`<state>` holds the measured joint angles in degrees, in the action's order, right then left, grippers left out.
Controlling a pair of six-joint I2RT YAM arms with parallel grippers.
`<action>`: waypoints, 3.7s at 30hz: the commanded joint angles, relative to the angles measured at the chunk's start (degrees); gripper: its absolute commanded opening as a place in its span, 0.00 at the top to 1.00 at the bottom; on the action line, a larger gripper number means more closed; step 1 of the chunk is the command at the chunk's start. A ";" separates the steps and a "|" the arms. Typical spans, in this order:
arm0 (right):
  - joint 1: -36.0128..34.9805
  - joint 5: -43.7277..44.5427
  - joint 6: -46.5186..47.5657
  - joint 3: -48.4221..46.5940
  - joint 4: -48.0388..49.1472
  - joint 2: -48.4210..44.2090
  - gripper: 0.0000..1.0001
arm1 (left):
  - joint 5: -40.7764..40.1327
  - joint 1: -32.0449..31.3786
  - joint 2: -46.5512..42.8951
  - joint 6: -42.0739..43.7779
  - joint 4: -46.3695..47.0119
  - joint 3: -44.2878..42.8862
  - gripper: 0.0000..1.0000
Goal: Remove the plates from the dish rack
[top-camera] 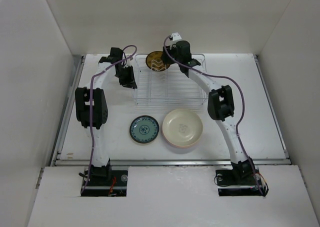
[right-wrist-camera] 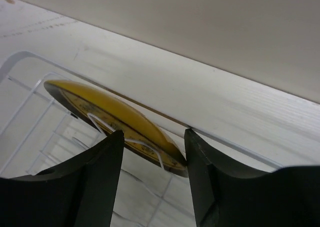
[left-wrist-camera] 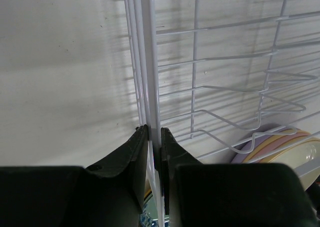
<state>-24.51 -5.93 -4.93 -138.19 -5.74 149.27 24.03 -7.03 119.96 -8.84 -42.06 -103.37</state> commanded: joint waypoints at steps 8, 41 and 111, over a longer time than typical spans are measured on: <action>-0.54 -3.83 -4.74 -1.12 13.03 -0.20 0.88 | 1.72 -0.36 4.58 -1.44 -7.15 -0.87 1.00; -11.86 -18.59 -0.26 48.97 -25.72 -50.74 1.00 | 4.62 -0.36 5.63 -5.66 -6.63 -6.40 1.00; -5.46 65.96 -37.60 59.44 -60.61 -101.64 0.01 | -41.70 4.13 -50.17 8.05 1.11 23.03 0.00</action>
<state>-30.02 62.28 -41.23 -77.32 -62.63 46.72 -17.41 -2.87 72.77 -1.87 -42.48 -82.52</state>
